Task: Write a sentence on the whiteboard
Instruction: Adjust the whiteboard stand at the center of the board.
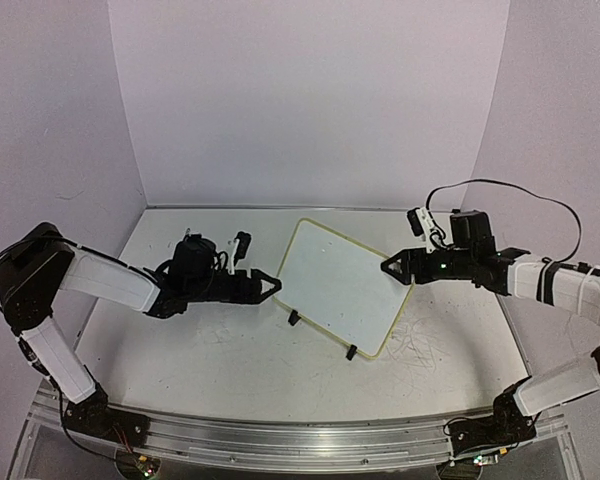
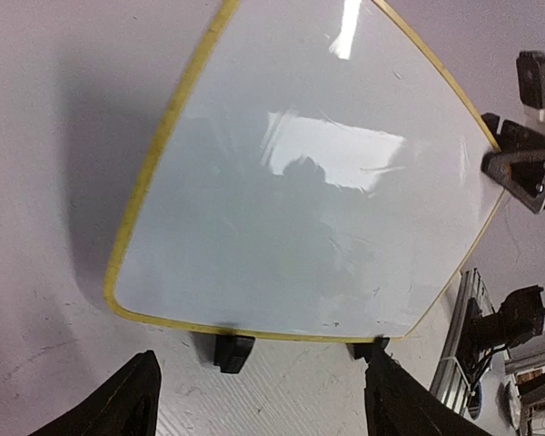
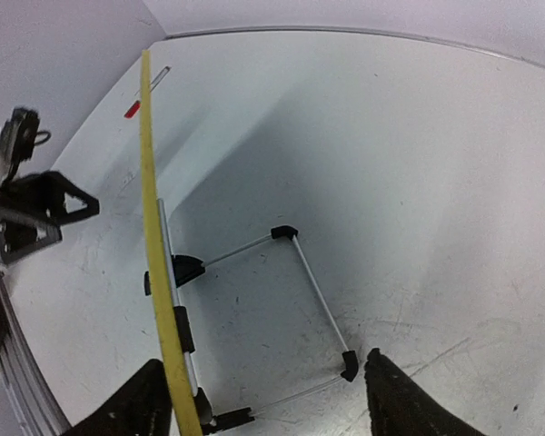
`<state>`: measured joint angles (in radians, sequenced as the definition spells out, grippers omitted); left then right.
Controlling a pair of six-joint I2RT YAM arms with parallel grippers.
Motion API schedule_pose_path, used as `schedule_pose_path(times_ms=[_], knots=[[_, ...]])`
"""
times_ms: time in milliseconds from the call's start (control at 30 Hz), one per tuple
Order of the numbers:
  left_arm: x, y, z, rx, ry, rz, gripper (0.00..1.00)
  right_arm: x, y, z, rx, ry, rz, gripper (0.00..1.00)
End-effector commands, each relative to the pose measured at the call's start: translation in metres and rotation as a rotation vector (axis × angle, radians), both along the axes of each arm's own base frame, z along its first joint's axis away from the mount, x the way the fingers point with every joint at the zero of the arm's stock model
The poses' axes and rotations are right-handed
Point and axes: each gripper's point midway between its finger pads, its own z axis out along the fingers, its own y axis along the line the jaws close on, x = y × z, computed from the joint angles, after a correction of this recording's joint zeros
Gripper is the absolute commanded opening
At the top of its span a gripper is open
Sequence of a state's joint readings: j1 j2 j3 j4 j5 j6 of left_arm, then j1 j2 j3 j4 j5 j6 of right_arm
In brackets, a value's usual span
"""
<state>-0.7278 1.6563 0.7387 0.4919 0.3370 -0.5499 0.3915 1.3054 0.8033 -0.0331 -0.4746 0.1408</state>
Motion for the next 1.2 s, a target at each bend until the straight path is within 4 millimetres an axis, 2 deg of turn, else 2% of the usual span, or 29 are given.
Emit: schedule_pose_path(times_ms=[0, 67, 167, 300, 533, 667, 833, 1033, 1067, 1167], knots=[[-0.016, -0.023, -0.005, 0.117, -0.068, 0.012, 0.79, 0.006, -0.025, 0.033, -0.027, -0.017, -0.160, 0.89], [-0.023, -0.032, -0.025, 0.200, -0.070, 0.003, 0.80, 0.005, -0.034, 0.048, -0.033, -0.026, -0.209, 0.96], [-0.024, -0.035, -0.043, 0.275, -0.057, 0.020, 0.76, 0.006, -0.057, 0.069, -0.085, -0.052, -0.323, 0.98], [-0.018, -0.035, -0.052, 0.327, -0.069, 0.060, 0.70, 0.000, -0.091, 0.096, -0.143, -0.129, -0.469, 0.98], [-0.018, -0.061, -0.073, 0.386, -0.079, 0.027, 0.54, -0.027, -0.111, 0.142, -0.077, -0.261, -0.525, 0.98], [-0.016, -0.066, -0.081, 0.414, -0.074, 0.056, 0.47, -0.032, -0.117, 0.147, -0.087, -0.291, -0.536, 0.98], [-0.006, -0.071, -0.092, 0.499, -0.100, 0.136, 0.38, -0.039, -0.113, 0.149, -0.057, -0.292, -0.512, 0.94], [-0.012, -0.084, -0.094, 0.490, -0.108, 0.231, 0.24, -0.032, -0.123, 0.131, -0.118, -0.232, -0.579, 0.90], [-0.014, -0.086, -0.094, 0.483, -0.104, 0.250, 0.20, -0.031, -0.126, 0.130, -0.133, -0.227, -0.591, 0.90], [-0.022, -0.092, -0.095, 0.453, -0.081, 0.307, 0.16, -0.029, -0.122, 0.137, -0.120, -0.220, -0.588, 0.91]])
